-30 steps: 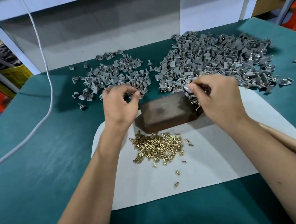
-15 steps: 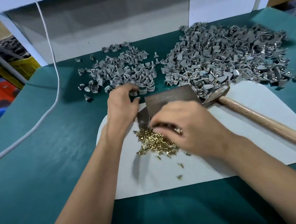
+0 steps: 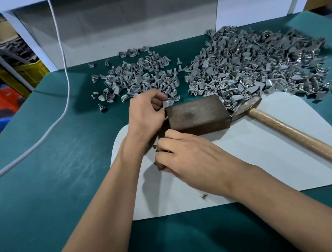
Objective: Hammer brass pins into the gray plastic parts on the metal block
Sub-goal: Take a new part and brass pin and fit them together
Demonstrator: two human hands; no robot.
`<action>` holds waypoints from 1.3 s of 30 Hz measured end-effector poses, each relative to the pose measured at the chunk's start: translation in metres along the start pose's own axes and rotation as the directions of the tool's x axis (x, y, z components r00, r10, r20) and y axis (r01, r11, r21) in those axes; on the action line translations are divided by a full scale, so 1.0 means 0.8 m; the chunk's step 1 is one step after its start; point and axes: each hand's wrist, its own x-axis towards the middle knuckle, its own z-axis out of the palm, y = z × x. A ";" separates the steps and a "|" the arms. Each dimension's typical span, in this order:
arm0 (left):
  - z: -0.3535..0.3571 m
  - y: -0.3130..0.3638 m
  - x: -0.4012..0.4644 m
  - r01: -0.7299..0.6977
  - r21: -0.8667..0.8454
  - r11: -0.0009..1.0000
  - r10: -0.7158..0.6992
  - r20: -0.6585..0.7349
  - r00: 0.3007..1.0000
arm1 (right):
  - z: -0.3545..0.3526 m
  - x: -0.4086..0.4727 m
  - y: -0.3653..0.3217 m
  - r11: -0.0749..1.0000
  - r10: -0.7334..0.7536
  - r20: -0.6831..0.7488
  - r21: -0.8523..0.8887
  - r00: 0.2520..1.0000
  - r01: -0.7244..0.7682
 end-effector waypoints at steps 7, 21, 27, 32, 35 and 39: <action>-0.003 0.001 0.003 0.076 -0.140 0.987 -0.097 -0.150 0.984 | -0.008 -0.008 0.000 0.999 0.035 0.050 -0.009 0.998 -0.035; 0.002 0.036 -0.004 -0.010 -0.619 0.786 -0.084 -0.122 0.989 | -0.016 -0.027 0.065 0.916 0.366 -0.570 0.362 0.736 -0.175; 0.003 0.053 -0.009 0.010 -0.717 0.697 0.017 0.031 0.999 | -0.021 -0.030 0.075 0.834 0.535 -0.620 0.495 0.574 -0.243; 0.000 0.062 -0.013 0.052 -0.737 0.673 0.098 0.159 0.982 | -0.018 -0.031 0.084 0.715 0.672 -0.551 0.656 0.495 -0.240; 0.001 0.064 -0.015 0.060 -0.737 0.673 0.126 0.195 0.973 | -0.017 -0.029 0.084 0.727 0.661 -0.572 0.648 0.486 -0.226; 0.002 0.066 -0.016 0.073 -0.711 0.699 0.108 0.206 0.973 | -0.015 -0.027 0.084 0.755 0.639 -0.601 0.608 0.480 -0.244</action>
